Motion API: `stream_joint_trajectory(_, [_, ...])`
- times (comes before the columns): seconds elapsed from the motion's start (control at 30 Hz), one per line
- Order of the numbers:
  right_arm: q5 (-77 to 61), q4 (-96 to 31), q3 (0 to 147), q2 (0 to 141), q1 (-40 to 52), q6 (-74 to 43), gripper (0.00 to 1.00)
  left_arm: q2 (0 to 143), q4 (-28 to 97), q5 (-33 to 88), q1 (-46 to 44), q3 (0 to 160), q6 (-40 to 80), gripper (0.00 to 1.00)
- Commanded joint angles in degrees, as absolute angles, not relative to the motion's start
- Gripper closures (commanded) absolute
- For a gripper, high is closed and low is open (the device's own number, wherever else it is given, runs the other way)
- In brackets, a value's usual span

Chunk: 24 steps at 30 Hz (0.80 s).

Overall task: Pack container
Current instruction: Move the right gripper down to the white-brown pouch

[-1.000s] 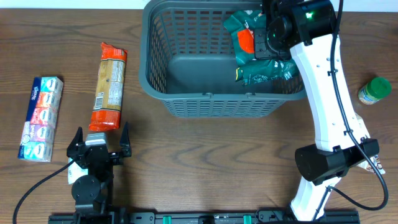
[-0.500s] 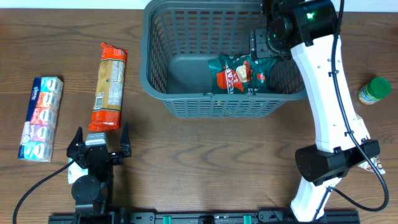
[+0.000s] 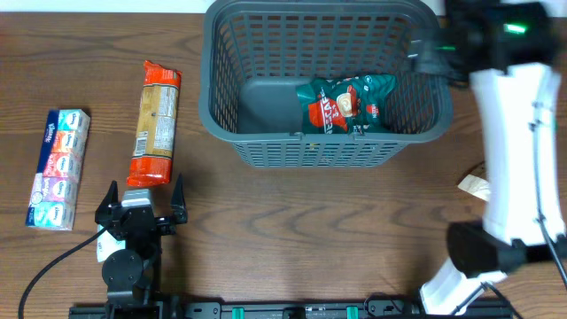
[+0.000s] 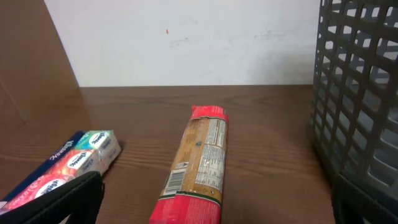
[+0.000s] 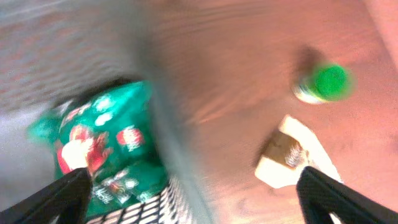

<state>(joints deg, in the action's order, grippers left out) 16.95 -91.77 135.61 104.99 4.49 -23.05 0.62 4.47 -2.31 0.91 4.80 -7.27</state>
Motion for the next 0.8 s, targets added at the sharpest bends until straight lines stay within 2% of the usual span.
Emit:
stream_joint_trajectory(0.0, [19.27, -94.26, 137.80, 98.13, -4.01, -33.32, 0.01, 0.23, 4.21, -2.35, 0.67, 4.16, -6.52, 0.01])
stream_joint_trajectory(0.1, [18.68, -97.32, 137.64, 96.31, -12.14, -37.60, 0.01, 0.23, 4.21, -2.35, 0.67, 4.16, -6.52, 0.01])
stream_joint_trajectory(0.23, [12.62, -97.32, 135.98, 95.37, -20.78, -37.23, 0.01, 0.23, 4.21, -2.35, 0.67, 4.16, -6.52, 0.01])
stream_joint_trajectory(0.43, [10.15, -97.30, 130.87, 95.42, -28.34, -40.36, 0.01, 0.23, 4.21, -2.33, 0.67, 4.16, -6.52, 0.01])
stream_joint_trajectory(0.6, [10.70, -97.30, 121.47, 95.48, -33.19, -48.86, 0.01, 0.23, 4.21, -2.35, 0.67, 4.16, -6.52, 0.01])
stream_joint_trajectory(0.77, [9.98, -97.25, 107.48, 95.50, -37.56, -65.45, 0.01, 0.23, 4.21, -2.35, 0.67, 4.16, -6.52, 0.01])
